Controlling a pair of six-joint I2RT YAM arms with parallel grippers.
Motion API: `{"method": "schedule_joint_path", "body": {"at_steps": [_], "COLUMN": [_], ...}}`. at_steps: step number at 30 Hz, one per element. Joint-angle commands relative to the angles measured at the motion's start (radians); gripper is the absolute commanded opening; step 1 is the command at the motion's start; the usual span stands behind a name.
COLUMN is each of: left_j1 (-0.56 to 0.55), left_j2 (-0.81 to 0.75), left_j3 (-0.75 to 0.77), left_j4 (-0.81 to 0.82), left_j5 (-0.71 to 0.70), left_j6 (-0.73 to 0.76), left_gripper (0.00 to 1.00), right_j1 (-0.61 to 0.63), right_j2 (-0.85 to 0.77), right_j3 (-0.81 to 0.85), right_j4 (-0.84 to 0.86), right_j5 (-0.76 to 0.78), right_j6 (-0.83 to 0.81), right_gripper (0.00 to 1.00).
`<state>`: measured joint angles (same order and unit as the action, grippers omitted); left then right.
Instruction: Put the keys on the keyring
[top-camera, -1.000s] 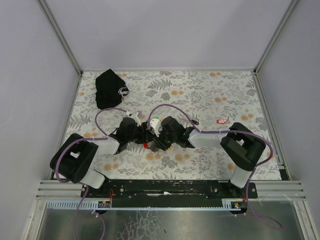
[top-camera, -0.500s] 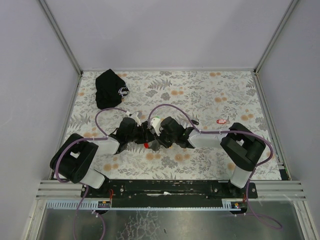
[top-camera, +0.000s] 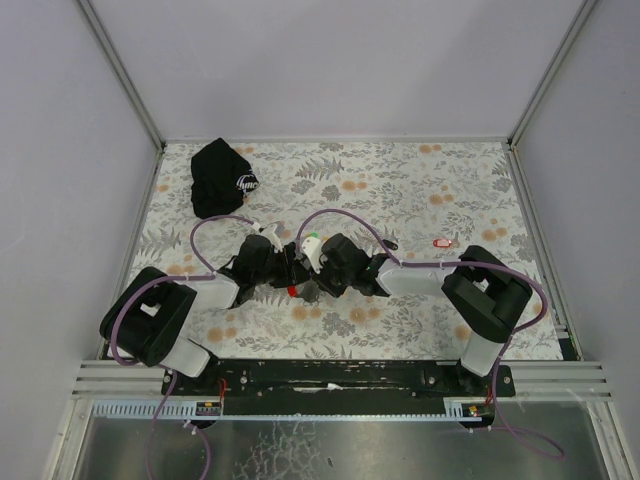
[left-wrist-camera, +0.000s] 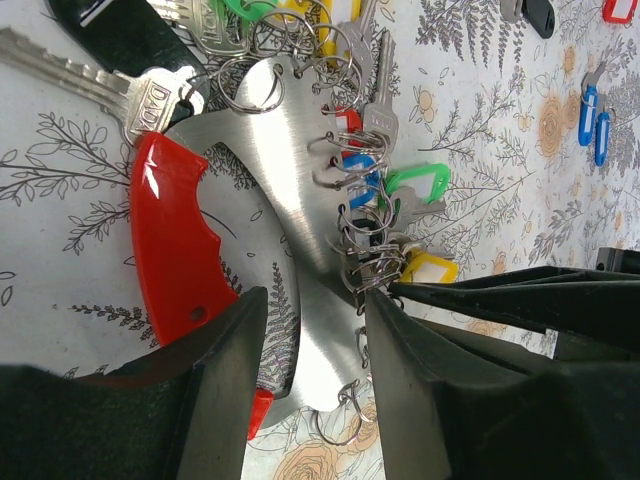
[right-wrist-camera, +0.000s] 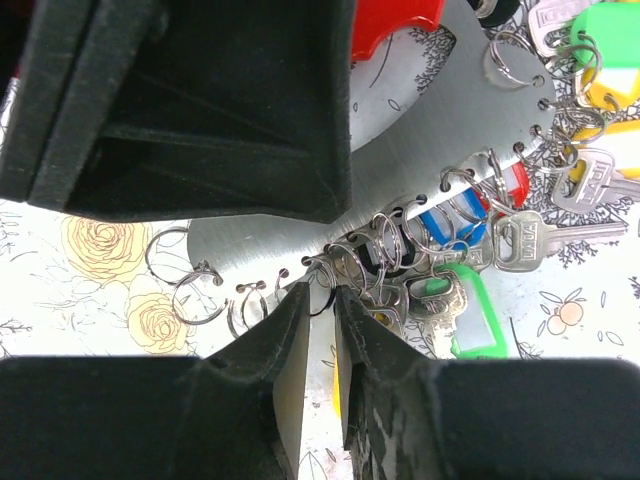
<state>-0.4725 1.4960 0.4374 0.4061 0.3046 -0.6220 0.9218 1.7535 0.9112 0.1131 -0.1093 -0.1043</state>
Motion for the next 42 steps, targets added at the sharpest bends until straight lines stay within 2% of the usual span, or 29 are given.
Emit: {"method": "schedule_joint_path", "body": {"at_steps": [1, 7, 9, 12, 15, 21, 27, 31, 37, 42], "left_j1": [-0.002, -0.002, -0.001, 0.001, 0.011, 0.045, 0.052, 0.061, 0.111, 0.119], "left_j2": [0.029, 0.030, 0.030, 0.031, 0.029, -0.013, -0.089, -0.212, -0.451, -0.500], "left_j3": [-0.017, -0.025, -0.030, -0.038, -0.046, -0.080, -0.104, -0.133, -0.200, -0.239], "left_j4": [-0.100, -0.081, -0.072, -0.049, -0.011, 0.062, 0.057, -0.005, -0.141, -0.163], "left_j5": [-0.028, -0.013, -0.007, 0.014, 0.054, 0.113, 0.122, 0.065, -0.038, -0.047], "left_j6": [0.041, 0.032, 0.028, 0.015, -0.010, -0.041, -0.032, -0.055, -0.172, -0.259], "left_gripper": [0.45, 0.45, 0.45, 0.45, 0.45, 0.46, 0.49, 0.53, 0.62, 0.70], "right_j1": [-0.004, -0.004, -0.004, -0.003, -0.004, -0.006, -0.009, -0.009, -0.009, -0.010], "right_j2": [0.013, 0.035, 0.030, 0.007, -0.031, -0.122, -0.102, -0.135, -0.153, -0.155], "right_j3": [0.034, 0.042, 0.042, 0.031, 0.010, -0.036, -0.010, -0.036, -0.034, -0.021], "right_j4": [0.003, 0.012, 0.011, 0.015, 0.032, 0.091, 0.062, 0.103, 0.124, 0.154], "right_j5": [-0.050, -0.056, -0.056, -0.056, -0.056, -0.063, -0.080, -0.065, -0.050, -0.057], "right_j6": [-0.020, -0.022, -0.023, -0.027, -0.031, -0.031, -0.036, -0.025, 0.013, 0.060], "right_gripper": [0.24, 0.21, 0.17, 0.05, 0.01, 0.00, 0.00, 0.00, 0.00, 0.00]}}
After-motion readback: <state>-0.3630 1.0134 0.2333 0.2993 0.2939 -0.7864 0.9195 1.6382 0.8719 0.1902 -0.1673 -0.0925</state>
